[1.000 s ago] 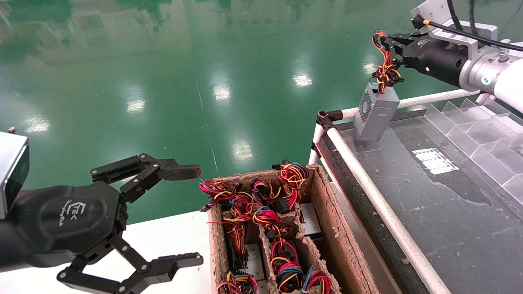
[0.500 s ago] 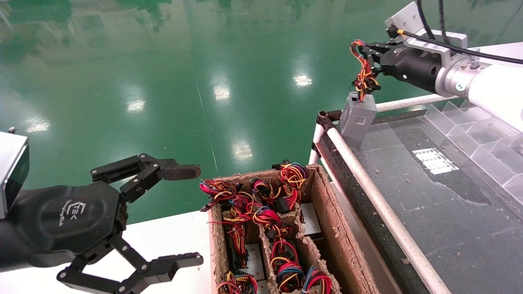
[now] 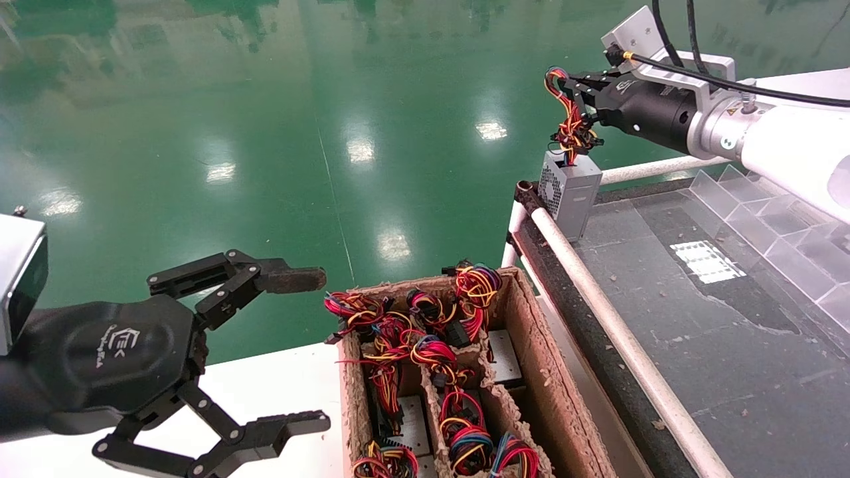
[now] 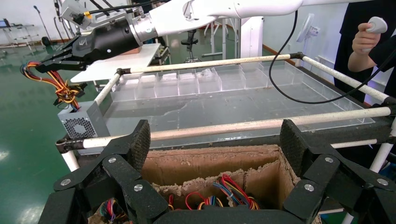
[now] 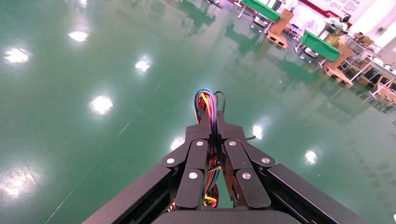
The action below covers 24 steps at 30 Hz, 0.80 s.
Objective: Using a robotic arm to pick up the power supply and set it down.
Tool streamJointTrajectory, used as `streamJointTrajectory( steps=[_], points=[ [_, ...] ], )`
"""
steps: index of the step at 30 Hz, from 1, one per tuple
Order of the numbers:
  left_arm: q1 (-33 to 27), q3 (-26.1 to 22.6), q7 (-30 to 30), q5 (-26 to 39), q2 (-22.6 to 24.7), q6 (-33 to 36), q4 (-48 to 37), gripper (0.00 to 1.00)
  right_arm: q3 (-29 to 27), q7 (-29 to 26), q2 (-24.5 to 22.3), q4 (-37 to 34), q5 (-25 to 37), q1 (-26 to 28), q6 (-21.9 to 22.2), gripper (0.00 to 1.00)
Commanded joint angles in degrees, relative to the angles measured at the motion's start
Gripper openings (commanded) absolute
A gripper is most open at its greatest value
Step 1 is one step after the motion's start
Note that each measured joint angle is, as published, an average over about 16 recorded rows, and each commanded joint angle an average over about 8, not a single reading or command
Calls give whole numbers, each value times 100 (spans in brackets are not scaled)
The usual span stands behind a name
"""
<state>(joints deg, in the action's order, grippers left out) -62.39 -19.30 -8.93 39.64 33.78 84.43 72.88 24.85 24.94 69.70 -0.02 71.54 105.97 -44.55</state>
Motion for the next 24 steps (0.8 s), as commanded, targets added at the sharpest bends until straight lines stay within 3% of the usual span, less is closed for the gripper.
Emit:
streamJointTrajectory(
  steps=[1, 5, 6, 24],
  points=[
    [0, 0, 0, 0, 0, 0, 0, 100, 6, 2, 6, -5, 9, -6, -6, 42],
    [0, -1, 0, 0, 0, 0, 0, 100, 12, -3, -11, -15, 18, -20, -17, 91],
    [0, -1, 0, -1, 0, 0, 0, 100, 13, -5, -17, -17, 19, -22, -19, 98],
    [-1, -3, 1, -2, -1, -1, 0, 100, -15, -120, -141, -8, -22, 41, -179, 100]
  ],
)
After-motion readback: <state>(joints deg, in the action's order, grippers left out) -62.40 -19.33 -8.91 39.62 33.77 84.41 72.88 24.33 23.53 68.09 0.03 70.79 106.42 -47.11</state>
